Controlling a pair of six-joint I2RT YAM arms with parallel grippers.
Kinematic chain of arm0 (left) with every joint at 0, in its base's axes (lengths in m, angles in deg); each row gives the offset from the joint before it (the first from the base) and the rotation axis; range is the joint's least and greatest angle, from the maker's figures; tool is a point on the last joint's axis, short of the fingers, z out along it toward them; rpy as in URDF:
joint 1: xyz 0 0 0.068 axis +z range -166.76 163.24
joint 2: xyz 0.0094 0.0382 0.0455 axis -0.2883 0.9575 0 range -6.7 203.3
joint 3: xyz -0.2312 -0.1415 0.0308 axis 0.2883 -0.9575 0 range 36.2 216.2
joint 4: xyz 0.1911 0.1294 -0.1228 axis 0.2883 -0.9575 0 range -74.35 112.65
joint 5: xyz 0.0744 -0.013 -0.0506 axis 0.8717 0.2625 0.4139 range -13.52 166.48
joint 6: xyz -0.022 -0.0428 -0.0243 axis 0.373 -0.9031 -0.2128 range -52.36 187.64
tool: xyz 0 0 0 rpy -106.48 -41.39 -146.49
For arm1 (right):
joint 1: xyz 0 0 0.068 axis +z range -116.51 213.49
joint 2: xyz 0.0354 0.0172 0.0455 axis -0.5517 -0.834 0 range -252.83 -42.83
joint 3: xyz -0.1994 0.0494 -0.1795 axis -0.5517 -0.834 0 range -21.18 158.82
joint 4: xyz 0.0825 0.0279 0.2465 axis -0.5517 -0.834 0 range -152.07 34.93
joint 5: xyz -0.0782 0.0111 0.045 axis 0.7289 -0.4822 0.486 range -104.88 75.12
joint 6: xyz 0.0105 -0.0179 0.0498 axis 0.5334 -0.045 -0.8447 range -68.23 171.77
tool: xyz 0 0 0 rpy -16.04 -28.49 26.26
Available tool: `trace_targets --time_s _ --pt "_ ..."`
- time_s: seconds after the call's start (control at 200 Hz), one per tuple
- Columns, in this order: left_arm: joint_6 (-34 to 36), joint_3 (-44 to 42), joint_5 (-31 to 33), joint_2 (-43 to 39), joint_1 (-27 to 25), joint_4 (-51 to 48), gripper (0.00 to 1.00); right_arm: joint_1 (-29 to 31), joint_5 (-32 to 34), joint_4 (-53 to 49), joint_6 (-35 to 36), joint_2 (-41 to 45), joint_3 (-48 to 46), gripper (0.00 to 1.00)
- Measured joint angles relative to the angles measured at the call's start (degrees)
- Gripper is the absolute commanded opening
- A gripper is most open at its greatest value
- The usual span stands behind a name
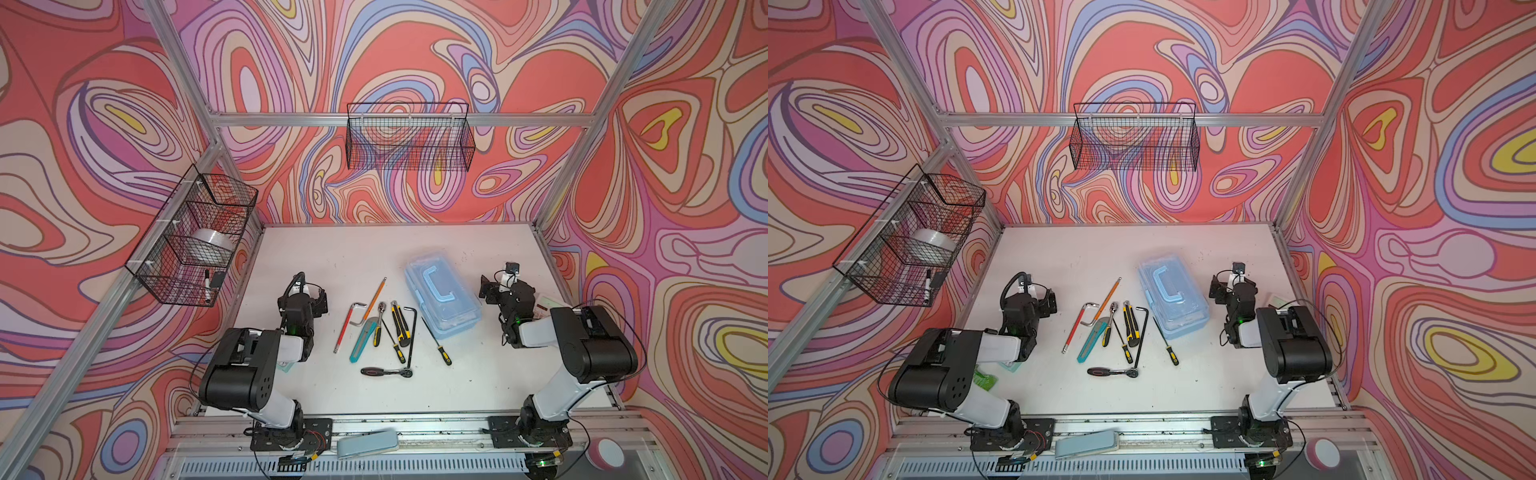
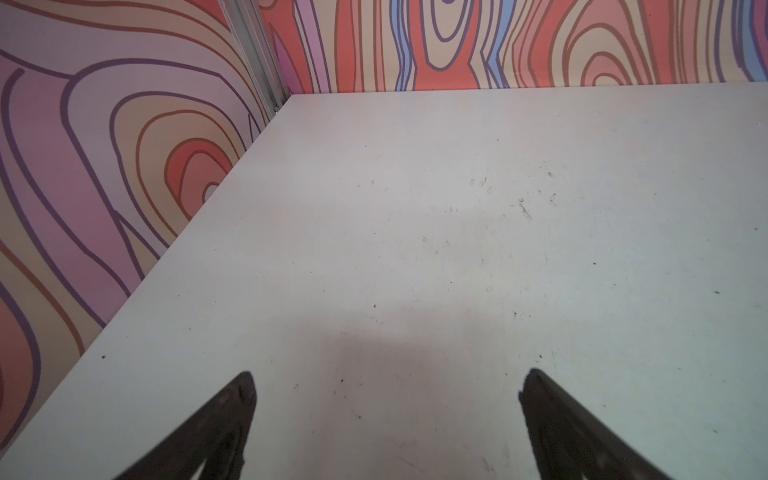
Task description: Pack the tool kit
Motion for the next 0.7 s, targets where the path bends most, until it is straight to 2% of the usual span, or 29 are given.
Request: trace_targets --time_s 0.701 --pt "0.0 0.0 -0.6 0.0 0.0 0.0 1.00 -0.4 -0.9 -0.1 -0.1 0.0 0.0 0.98"
